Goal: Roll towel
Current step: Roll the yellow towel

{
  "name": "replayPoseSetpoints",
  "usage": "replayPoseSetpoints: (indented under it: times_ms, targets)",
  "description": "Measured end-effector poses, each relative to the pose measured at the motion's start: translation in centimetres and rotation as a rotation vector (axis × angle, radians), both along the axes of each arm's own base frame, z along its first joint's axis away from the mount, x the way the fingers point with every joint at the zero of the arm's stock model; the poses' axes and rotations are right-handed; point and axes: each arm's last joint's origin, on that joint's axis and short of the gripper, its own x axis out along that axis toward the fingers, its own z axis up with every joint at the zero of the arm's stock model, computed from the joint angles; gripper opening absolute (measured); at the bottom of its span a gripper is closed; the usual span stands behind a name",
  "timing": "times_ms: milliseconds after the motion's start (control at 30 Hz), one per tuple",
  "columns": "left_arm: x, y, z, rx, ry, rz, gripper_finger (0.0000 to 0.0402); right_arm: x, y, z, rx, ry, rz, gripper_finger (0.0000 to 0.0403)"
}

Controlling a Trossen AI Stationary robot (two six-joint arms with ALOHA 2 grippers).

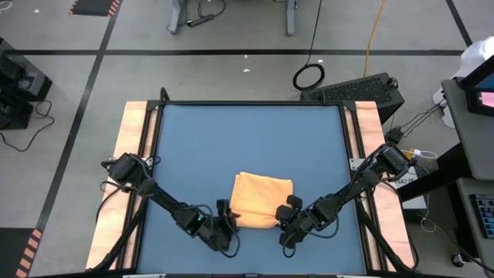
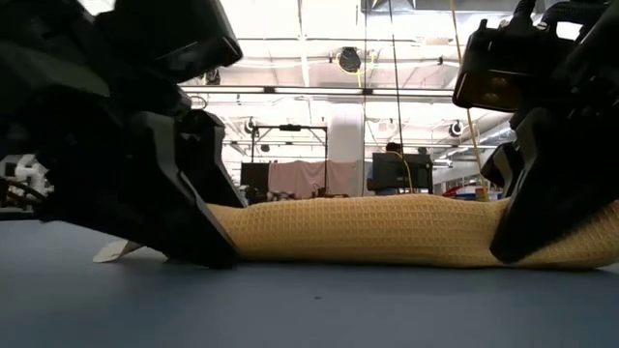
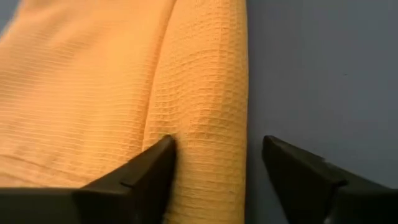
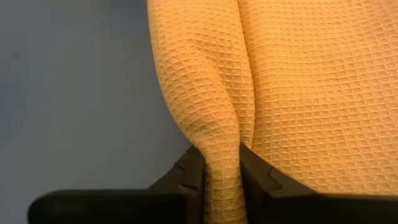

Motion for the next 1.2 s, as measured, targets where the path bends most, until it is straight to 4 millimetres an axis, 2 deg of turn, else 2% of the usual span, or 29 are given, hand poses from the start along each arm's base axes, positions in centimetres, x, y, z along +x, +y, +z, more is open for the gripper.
replayPoseSetpoints:
  times_ms: [267, 433, 567, 733, 933, 1067, 1200]
  targets:
    - [0.6, 1.0, -0.1, -0.049, 0.021, 0.029, 0.0103, -0.1, 0.1, 0.5, -0.003, -0.009, 0.039, 0.0084]
    - [1.4, 2.1, -0.1, -0.147, 0.045, 0.073, 0.0053, -1.1, 0.6, 2.2, -0.057, -0.047, 0.166, 0.0124]
    - [2.1, 3.3, -0.2, -0.271, 0.094, 0.092, 0.0047, -2.1, 1.5, 3.7, -0.145, -0.117, 0.247, 0.0161]
    - [2.7, 4.6, 0.9, -0.426, 0.132, 0.077, 0.0052, -3.8, 3.5, 4.0, -0.303, -0.211, 0.321, 0.0198]
    - [3.3, 6.4, 2.1, -0.582, 0.177, 0.059, 0.0052, -5.5, 5.7, 4.5, -0.444, -0.327, 0.425, 0.0214]
    - [3.9, 7.8, 2.2, -0.631, 0.192, 0.067, 0.0053, -6.1, 6.3, 4.1, -0.491, -0.327, 0.487, 0.0214]
    - [4.3, 9.0, 2.2, -0.672, 0.185, 0.118, 0.0053, -5.6, 5.8, 2.6, -0.549, -0.271, 0.478, 0.0215]
